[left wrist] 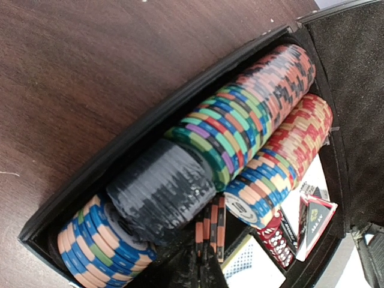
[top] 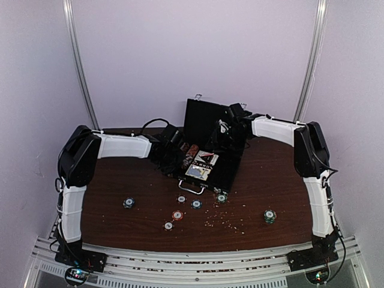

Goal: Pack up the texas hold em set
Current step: Adjust the poker chips pile in the slot.

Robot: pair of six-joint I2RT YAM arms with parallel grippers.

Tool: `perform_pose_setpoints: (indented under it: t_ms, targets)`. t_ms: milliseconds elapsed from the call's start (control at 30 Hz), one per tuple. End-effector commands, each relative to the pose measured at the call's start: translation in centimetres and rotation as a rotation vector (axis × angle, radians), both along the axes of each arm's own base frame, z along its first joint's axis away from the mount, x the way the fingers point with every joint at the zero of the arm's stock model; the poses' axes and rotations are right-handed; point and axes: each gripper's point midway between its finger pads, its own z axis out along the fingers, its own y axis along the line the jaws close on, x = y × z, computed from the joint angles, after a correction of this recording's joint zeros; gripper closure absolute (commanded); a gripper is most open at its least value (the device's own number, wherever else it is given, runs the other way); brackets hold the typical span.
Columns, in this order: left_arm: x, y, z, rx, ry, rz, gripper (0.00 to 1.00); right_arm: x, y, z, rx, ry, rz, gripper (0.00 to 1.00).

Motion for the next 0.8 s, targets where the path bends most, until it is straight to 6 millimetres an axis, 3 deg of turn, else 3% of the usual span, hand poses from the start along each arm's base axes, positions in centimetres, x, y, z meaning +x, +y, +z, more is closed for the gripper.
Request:
perform_pose_setpoints:
  t_ms: [0, 600, 767]
  targets:
    - [2.1, -2.1, 0.9, -0.076, -0.072, -0.005, 1.0, -0.1, -0.5, 2.3, 0.012, -0.039, 0.008, 0.59]
    - [2.6, -3.9, 0.3, -0.143, -0.061, -0.034, 1.0, -0.2, -0.6, 2.8, 0.008, -0.051, 0.007, 0.59]
    - [2.3, -4.2, 0.3, -0.157, -0.047, -0.046, 0.92, -0.2, -0.7, 2.9, 0.007, -0.053, 0.009, 0.59]
